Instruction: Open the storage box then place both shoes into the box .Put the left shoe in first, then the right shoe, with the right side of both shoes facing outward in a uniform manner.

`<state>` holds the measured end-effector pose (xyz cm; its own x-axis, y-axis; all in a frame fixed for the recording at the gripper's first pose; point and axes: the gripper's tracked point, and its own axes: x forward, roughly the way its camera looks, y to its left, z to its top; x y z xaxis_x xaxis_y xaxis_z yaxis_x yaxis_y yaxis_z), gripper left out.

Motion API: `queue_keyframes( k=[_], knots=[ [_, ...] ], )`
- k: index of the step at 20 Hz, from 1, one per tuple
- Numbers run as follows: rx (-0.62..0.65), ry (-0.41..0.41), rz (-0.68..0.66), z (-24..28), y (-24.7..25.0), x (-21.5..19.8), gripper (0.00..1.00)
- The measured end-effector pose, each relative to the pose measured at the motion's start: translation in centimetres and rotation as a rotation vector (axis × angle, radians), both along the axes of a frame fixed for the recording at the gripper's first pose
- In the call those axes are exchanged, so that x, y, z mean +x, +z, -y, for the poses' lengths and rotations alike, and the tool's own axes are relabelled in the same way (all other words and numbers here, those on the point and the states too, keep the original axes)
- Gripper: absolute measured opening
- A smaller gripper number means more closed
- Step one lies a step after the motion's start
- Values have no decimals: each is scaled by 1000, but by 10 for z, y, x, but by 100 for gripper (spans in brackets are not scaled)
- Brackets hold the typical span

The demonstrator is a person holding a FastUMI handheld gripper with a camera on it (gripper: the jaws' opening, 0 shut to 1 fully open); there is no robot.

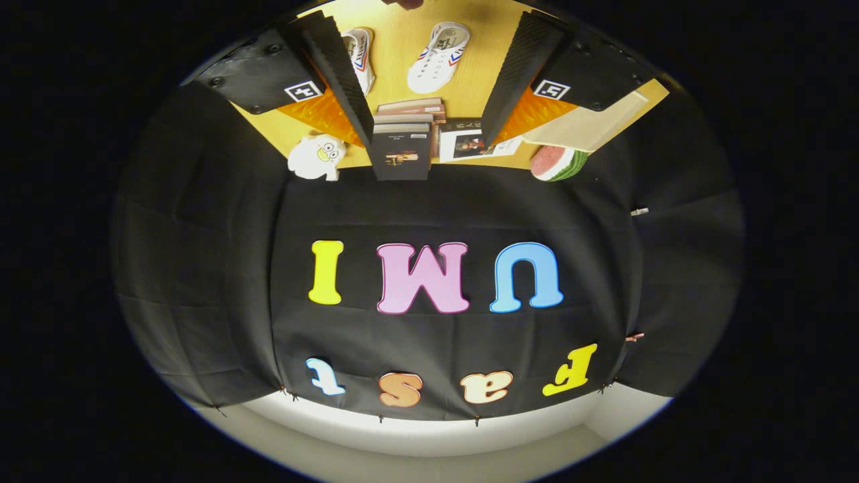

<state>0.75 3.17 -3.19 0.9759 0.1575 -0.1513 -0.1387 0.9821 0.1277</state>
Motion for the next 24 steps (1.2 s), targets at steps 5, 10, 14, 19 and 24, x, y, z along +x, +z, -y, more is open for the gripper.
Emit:
queue_keyframes(
  k=[5, 10, 14, 19, 24],
  knots=[
    [73, 135, -145, -37, -33, 12, 98],
    [216, 319, -362, -82, -71, 12, 99],
    [345, 415, -550, -114, -104, 11, 99],
    [469, 532, -766, -159, -145, 5, 99],
    [589, 611, -963, -194, -188, -12, 99]
  ],
)
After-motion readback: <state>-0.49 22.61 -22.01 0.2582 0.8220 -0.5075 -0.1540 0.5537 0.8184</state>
